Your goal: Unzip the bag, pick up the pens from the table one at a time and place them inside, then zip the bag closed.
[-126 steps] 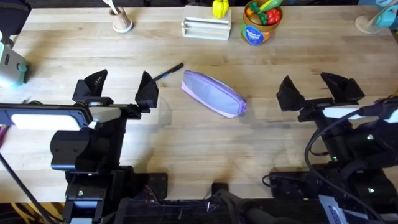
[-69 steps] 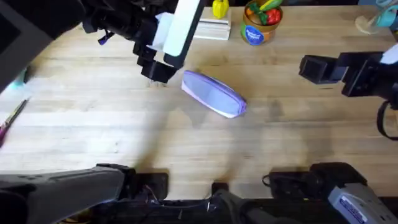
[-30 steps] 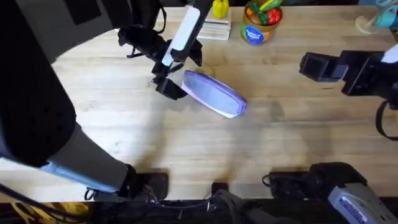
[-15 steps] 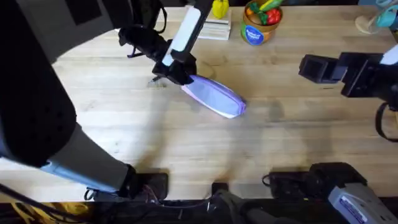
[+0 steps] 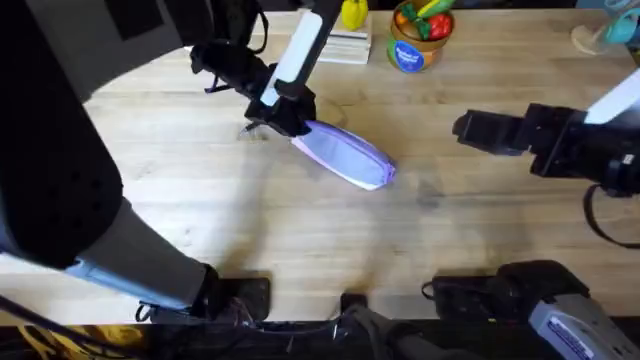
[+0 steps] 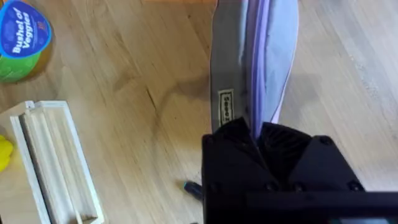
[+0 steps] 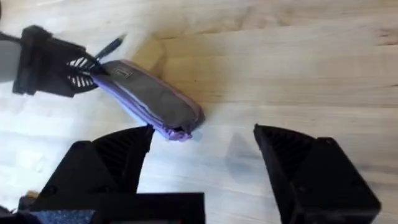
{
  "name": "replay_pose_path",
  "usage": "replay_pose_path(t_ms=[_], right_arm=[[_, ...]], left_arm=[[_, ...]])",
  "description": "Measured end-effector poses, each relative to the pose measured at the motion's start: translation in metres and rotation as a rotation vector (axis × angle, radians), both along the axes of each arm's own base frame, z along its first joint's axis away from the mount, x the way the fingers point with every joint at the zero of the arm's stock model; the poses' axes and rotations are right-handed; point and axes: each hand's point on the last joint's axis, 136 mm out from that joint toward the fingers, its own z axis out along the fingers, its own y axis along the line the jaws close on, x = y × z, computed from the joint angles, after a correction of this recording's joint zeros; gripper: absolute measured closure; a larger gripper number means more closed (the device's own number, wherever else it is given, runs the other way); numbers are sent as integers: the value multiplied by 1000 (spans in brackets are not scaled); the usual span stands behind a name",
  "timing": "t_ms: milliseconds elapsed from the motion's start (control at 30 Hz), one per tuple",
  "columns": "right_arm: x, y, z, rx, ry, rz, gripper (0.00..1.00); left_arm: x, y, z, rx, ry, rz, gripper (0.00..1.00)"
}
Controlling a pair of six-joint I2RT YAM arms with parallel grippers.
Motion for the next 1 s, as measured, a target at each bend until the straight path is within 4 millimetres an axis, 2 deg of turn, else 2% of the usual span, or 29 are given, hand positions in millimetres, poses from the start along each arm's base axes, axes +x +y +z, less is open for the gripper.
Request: replay_pose_path(t_ms=[100, 133, 167, 233, 267, 367, 600, 1000], right_arm=[[-8, 17, -17, 20, 43, 84, 4], [-20, 33, -43, 17, 103, 185, 4], [-23, 38, -49, 15, 112, 215, 4], [-24, 48, -56, 11, 97, 271, 4], [-18, 61, -55, 9, 34, 333, 4], [-15, 71, -55, -15, -15, 406, 4], [-11, 77, -74, -66, 28, 470, 5], [0, 87, -122, -127, 181, 546, 4]], left_arm=[[0, 0, 0, 0, 0, 0, 958], [0, 0, 0, 0, 0, 0, 958], [0, 0, 0, 0, 0, 0, 958], [0, 0, 0, 0, 0, 0, 958], [0, 0, 0, 0, 0, 0, 958], [0, 0, 0, 0, 0, 0, 958], [0, 0, 0, 0, 0, 0, 958], [0, 0, 0, 0, 0, 0, 958]])
